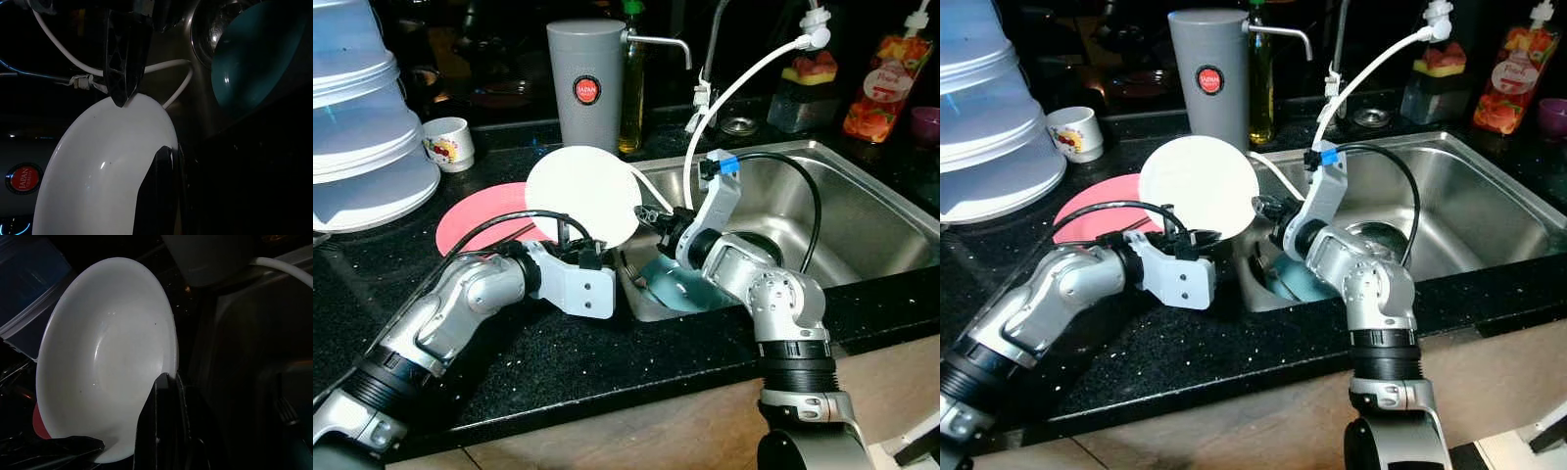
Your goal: Kitchen organization
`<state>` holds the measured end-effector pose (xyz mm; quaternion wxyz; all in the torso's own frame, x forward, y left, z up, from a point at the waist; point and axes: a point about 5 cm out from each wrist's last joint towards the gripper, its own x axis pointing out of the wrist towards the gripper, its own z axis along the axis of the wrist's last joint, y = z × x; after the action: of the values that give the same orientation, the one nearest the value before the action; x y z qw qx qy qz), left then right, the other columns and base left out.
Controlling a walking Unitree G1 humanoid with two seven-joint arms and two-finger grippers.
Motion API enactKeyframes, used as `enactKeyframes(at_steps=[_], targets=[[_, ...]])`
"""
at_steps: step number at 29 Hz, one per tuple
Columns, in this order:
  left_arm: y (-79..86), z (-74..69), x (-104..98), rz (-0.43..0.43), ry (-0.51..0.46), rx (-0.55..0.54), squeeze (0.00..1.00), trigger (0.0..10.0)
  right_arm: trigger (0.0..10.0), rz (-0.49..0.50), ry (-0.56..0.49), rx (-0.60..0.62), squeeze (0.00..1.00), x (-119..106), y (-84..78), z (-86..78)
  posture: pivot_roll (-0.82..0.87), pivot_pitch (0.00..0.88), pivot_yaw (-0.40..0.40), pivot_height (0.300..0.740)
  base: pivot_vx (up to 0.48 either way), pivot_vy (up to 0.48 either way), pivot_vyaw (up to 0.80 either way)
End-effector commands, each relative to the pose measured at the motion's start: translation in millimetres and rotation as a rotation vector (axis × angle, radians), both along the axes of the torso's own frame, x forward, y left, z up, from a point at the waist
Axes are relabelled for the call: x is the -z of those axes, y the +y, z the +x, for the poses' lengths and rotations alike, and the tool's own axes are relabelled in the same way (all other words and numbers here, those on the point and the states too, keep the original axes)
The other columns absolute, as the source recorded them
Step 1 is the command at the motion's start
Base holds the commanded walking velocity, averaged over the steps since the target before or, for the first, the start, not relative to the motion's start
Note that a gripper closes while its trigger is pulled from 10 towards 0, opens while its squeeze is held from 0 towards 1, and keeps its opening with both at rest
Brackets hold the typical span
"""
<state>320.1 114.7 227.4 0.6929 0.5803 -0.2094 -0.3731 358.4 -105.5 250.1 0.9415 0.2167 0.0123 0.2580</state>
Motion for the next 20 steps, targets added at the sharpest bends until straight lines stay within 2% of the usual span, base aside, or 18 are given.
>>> enactKeyframes(at_steps=[1,8,9,11,12,13,17,18,19,20], targets=[[-3.9,-1.9,-1,0.005,-0.002,0.04,0.0,0.0,0.0,0.008,-0.007,0.012,0.0,-2,0.1,0.8,0.06,0.036,0.071,0.74,0.0,0.0,0.0],[-4.8,-1.0,-2,-0.01,-0.015,0.043,0.0,0.0,0.0,0.031,-0.006,0.026,0.0,-3,-2.1,1.3,0.06,0.037,0.073,0.74,0.0,0.0,0.0],[-5.3,-0.2,-4,-0.024,-0.02,0.039,0.0,10.0,0.0,0.043,-0.007,0.038,0.0,-5,-4.2,2.2,0.06,0.037,0.073,0.74,0.0,0.0,0.0],[-5.7,0.3,-5,-0.033,-0.023,0.036,0.0,10.0,0.0,0.05,-0.007,0.045,0.0,-5,-5.5,2.9,0.06,0.037,0.073,0.74,0.0,0.0,0.0],[-6.3,0.8,-7,-0.052,-0.028,0.033,0.33,10.0,0.0,0.058,-0.008,0.054,0.0,-6,-7.3,3.6,0.06,0.037,0.073,0.74,0.0,0.0,0.0],[-6.8,1.1,-9,-0.063,-0.028,0.034,1.0,10.0,0.0,0.068,-0.009,0.061,0.0,-7,-8.9,4.1,0.06,0.037,0.073,0.74,0.0,0.0,0.0],[-6.5,2.6,-13,-0.076,-0.071,0.018,1.0,10.0,0.0,0.103,-0.008,0.079,0.0,-9,-13.1,5.2,0.06,0.035,0.072,0.74,0.0,0.0,0.0],[-6.1,3.1,-15,-0.083,-0.09,0.012,0.28,10.0,0.0,0.118,-0.009,0.087,0.0,-10,-14.7,5.6,0.06,0.035,0.072,0.74,0.0,0.0,0.0],[-5.5,3.8,-20,-0.11,-0.107,0.005,0.0,10.0,0.0,0.148,-0.01,0.102,0.0,-11,-18.1,6.6,0.06,0.035,0.072,0.74,0.0,0.0,0.0],[-5.5,3.8,-20,-0.11,-0.107,0.005,0.0,10.0,0.0,0.148,-0.01,0.102,0.0,-11,-18.1,6.6,0.06,0.035,0.072,0.74,0.0,0.0,0.0]])
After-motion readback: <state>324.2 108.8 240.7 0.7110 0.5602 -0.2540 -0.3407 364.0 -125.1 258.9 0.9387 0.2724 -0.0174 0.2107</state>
